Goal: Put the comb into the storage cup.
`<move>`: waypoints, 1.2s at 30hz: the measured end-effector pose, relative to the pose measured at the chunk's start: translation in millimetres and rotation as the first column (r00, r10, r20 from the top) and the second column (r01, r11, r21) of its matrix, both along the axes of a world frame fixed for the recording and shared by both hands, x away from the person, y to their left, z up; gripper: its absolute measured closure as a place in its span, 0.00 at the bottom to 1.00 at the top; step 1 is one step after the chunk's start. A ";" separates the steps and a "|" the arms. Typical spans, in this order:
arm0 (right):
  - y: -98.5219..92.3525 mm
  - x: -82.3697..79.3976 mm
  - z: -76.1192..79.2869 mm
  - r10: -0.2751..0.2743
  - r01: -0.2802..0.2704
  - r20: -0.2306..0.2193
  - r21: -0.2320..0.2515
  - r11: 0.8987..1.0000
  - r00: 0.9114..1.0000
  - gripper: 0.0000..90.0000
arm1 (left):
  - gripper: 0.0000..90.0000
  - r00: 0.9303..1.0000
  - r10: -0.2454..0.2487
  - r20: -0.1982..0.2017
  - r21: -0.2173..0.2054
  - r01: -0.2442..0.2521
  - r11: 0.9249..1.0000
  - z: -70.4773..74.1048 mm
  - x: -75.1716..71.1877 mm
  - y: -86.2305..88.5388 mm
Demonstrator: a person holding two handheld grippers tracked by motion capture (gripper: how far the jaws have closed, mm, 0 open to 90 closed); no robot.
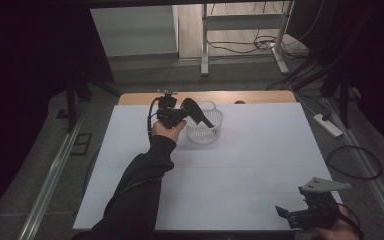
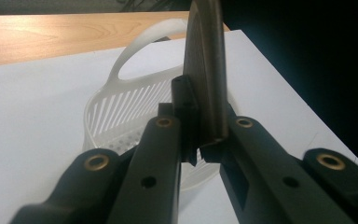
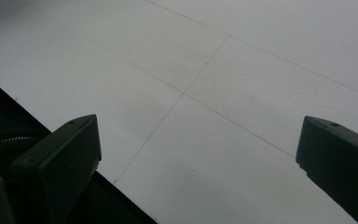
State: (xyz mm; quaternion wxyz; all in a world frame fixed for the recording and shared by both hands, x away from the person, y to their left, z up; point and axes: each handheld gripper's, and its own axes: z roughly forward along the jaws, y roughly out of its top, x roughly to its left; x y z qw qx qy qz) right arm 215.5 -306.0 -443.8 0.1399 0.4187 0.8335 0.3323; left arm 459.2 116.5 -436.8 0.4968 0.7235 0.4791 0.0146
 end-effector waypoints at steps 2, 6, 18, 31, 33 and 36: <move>0.0 0.0 0.0 0.001 -0.001 0.000 0.000 1.000 1.000 0.01 | 0.97 1.000 0.001 0.000 -0.003 -0.001 1.000 -1.0 -0.4 1.0; 0.3 -0.2 0.0 0.002 -0.002 0.001 0.000 1.000 1.000 0.01 | 0.96 1.000 0.009 -0.003 -0.011 -0.009 1.000 -4.7 -0.9 4.8; 0.6 0.2 -0.3 0.004 -0.004 -0.003 -0.003 1.000 1.000 0.01 | 0.92 0.999 0.034 0.002 0.023 -0.034 0.999 -13.8 -2.8 10.1; 0.7 0.4 -0.4 0.004 -0.004 -0.006 -0.005 1.000 1.000 0.01 | 0.83 0.996 0.059 0.064 0.141 -0.067 0.988 -14.3 -5.9 4.1; 0.7 0.4 -0.5 0.004 -0.005 -0.006 -0.006 1.000 1.000 0.01 | 0.82 0.996 0.062 0.067 0.148 -0.072 0.986 -14.8 -6.0 4.2; 0.7 0.5 -0.5 0.004 -0.004 -0.007 -0.005 1.000 1.000 0.01 | 0.80 0.995 0.065 0.078 0.171 -0.077 0.982 -15.6 -6.4 4.3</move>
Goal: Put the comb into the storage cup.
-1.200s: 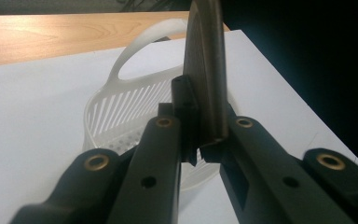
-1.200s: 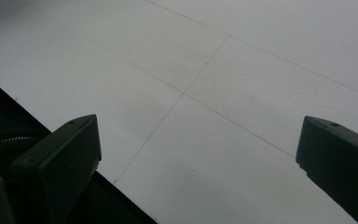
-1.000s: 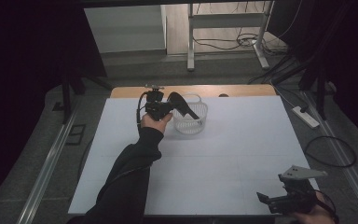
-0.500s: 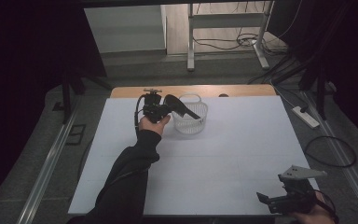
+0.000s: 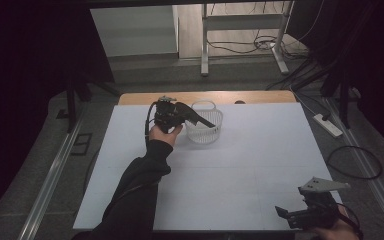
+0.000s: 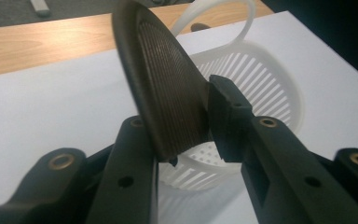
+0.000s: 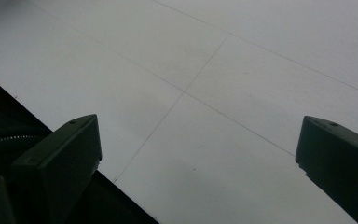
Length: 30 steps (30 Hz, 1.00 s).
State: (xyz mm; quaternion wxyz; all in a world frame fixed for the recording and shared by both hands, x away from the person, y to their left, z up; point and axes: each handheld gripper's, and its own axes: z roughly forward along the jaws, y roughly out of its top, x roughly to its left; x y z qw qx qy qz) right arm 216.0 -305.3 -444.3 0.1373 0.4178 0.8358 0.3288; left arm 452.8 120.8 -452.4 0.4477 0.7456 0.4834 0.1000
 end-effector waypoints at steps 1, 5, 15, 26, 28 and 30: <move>0.0 0.0 0.0 0.000 0.000 0.000 0.000 1.000 1.000 0.01 | 0.80 1.000 0.002 0.001 0.004 -0.002 1.000 -0.4 -0.1 0.2; 0.0 0.0 0.0 0.000 0.000 0.000 0.000 1.000 1.000 0.01 | 0.77 1.000 0.011 0.004 0.018 -0.011 1.000 -2.3 -0.2 1.2; 0.2 0.2 -0.1 0.000 0.000 -0.003 -0.003 1.000 1.000 0.01 | 0.71 1.000 0.027 -0.003 0.027 -0.027 0.999 -6.9 0.0 4.4; 0.5 0.2 -0.2 0.001 -0.001 -0.007 -0.006 1.000 1.000 0.01 | 0.67 0.999 0.034 -0.008 0.032 -0.033 0.999 -11.9 -0.7 8.6; 0.5 0.2 -0.2 0.000 0.000 -0.007 -0.005 1.000 1.000 0.01 | 0.66 0.999 0.036 -0.008 0.029 -0.035 0.999 -13.1 -0.7 9.3; 0.5 0.3 -0.2 0.000 0.000 -0.007 -0.005 1.000 1.000 0.01 | 0.65 0.999 0.038 -0.007 0.029 -0.038 0.999 -14.1 -0.8 9.8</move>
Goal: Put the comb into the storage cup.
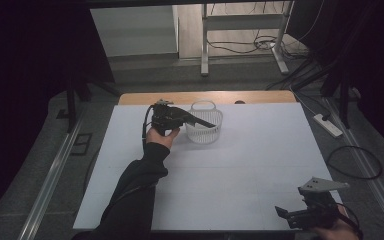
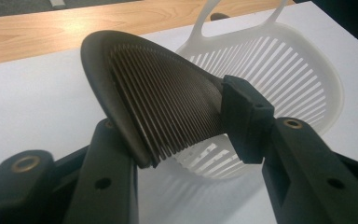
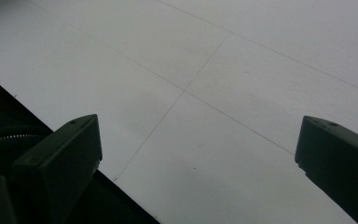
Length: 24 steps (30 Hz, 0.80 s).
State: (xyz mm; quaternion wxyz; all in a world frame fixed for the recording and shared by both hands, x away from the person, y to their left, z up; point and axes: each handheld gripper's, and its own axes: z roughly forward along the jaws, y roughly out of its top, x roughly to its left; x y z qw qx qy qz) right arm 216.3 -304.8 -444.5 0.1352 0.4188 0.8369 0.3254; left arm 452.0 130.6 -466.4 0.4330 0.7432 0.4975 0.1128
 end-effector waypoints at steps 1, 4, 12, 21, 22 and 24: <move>0.0 0.0 0.0 0.000 0.000 0.000 0.000 1.000 1.000 0.01 | 0.64 1.000 -0.001 -0.001 0.002 0.001 1.000 -0.4 -0.1 0.3; 0.1 0.1 -0.1 -0.001 0.001 0.000 -0.001 1.000 1.000 0.01 | 0.63 1.000 -0.001 0.002 0.009 0.001 1.000 -0.7 -0.1 0.9; 0.3 0.0 -0.2 0.001 -0.001 0.001 -0.003 1.000 1.000 0.01 | 0.57 1.000 -0.011 0.009 0.049 0.010 0.999 -0.2 -0.5 -2.1; 0.3 0.0 -0.2 0.002 -0.002 0.001 -0.003 1.000 1.000 0.01 | 0.54 1.000 -0.009 0.022 0.072 0.007 0.997 0.4 -1.7 -2.7; 0.3 0.0 -0.2 0.002 -0.002 0.001 -0.003 1.000 1.000 0.01 | 0.53 1.000 -0.008 0.025 0.075 0.006 0.997 0.2 -1.8 -2.9; 0.3 -0.1 -0.1 0.002 -0.002 0.002 -0.003 1.000 1.000 0.01 | 0.52 1.000 -0.010 0.029 0.080 0.008 0.997 0.2 -2.1 -2.9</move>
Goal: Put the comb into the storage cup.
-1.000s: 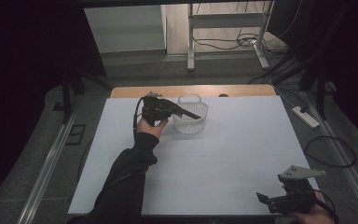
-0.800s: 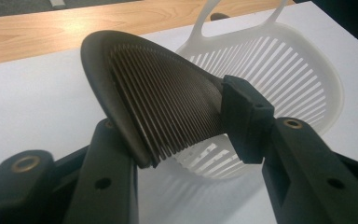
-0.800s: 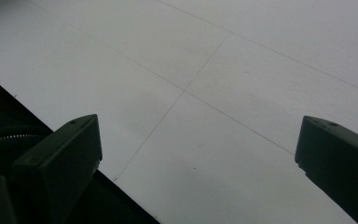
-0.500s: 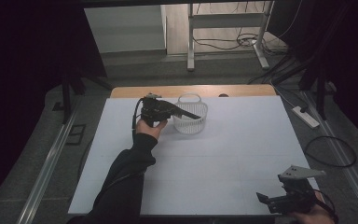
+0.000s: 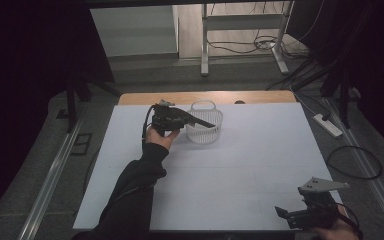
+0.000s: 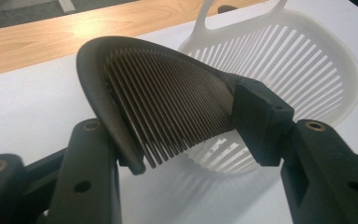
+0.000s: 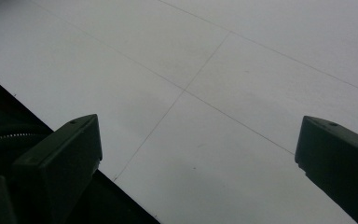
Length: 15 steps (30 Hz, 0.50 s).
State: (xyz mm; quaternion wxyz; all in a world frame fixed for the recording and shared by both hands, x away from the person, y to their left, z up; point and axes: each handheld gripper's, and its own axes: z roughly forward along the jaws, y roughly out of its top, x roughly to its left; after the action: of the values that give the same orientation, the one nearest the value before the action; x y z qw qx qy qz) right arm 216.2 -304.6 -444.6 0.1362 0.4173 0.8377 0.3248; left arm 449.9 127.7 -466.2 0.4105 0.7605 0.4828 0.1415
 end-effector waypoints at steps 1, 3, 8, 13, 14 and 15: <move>0.0 0.0 0.0 0.000 0.000 0.000 0.000 1.000 1.000 0.01 | 0.51 1.000 0.001 0.003 0.004 -0.001 1.000 0.0 -0.1 0.0; 0.0 0.0 0.0 0.000 0.000 0.000 0.000 1.000 1.000 0.01 | 0.49 1.000 -0.003 0.005 0.010 0.003 1.000 0.4 -0.6 -0.1; 0.1 0.0 0.0 0.000 0.000 0.001 -0.002 1.000 1.000 0.01 | 0.41 1.000 -0.006 0.016 0.035 0.006 0.999 2.7 -2.4 0.1; 0.3 0.1 -0.1 0.000 0.000 0.000 -0.004 1.000 1.000 0.01 | 0.32 1.000 -0.005 0.015 0.049 0.004 0.999 6.8 -4.9 0.2; 0.4 0.0 0.0 0.001 -0.001 0.001 -0.004 1.000 1.000 0.01 | 0.29 1.000 -0.004 0.014 0.053 0.003 0.999 7.3 -5.2 0.1; 0.4 -0.1 0.0 0.001 -0.001 0.001 -0.005 1.000 1.000 0.01 | 0.28 1.000 -0.008 0.011 0.056 0.008 0.998 7.8 -5.3 0.4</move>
State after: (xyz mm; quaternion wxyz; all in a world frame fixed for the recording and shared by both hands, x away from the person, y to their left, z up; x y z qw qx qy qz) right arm 216.1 -304.1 -444.6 0.1376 0.4163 0.8386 0.3232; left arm 444.5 128.2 -458.4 0.3923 0.7728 0.4734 0.1576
